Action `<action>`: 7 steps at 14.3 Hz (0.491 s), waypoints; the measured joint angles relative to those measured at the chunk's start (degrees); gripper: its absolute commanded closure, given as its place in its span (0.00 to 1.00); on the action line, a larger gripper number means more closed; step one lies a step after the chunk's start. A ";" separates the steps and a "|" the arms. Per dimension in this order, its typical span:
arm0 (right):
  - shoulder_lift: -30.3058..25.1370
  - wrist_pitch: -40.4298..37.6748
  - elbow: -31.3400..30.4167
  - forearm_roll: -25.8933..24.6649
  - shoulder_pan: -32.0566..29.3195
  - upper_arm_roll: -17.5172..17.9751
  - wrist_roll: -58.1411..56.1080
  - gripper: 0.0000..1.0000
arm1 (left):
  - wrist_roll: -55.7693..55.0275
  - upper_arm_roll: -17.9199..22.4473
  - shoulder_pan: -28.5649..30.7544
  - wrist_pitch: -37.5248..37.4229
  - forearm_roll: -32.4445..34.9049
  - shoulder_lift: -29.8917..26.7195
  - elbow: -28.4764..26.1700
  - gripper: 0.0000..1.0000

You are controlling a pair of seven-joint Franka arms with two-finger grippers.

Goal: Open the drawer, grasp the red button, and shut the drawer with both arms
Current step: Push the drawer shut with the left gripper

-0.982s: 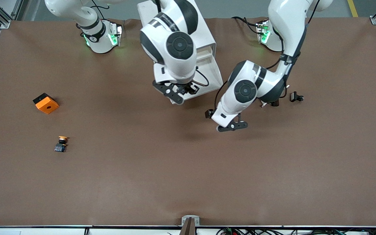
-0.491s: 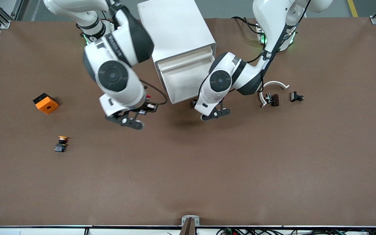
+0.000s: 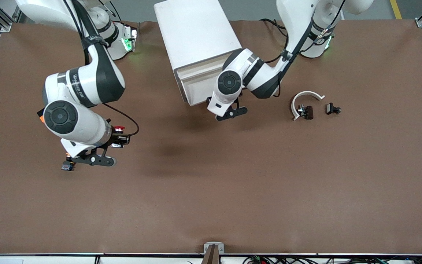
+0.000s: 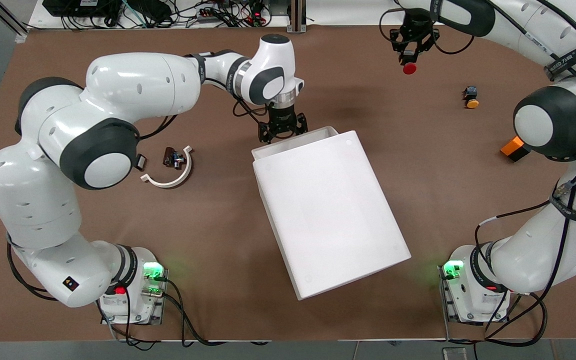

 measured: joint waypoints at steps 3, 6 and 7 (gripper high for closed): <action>-0.64 9.62 -7.47 -2.05 -2.34 0.01 -2.88 1.00 | -0.81 -2.83 -0.07 -2.78 0.00 0.01 -0.08 0.00; -1.31 18.90 -15.68 -3.29 -4.42 -0.01 -3.70 1.00 | -0.83 -4.56 -0.13 -3.73 -1.40 0.15 -0.25 0.00; -1.33 19.80 -16.83 -3.41 -4.91 -0.02 -3.70 1.00 | -0.83 -4.80 -0.14 -3.79 -2.39 0.30 -0.26 0.00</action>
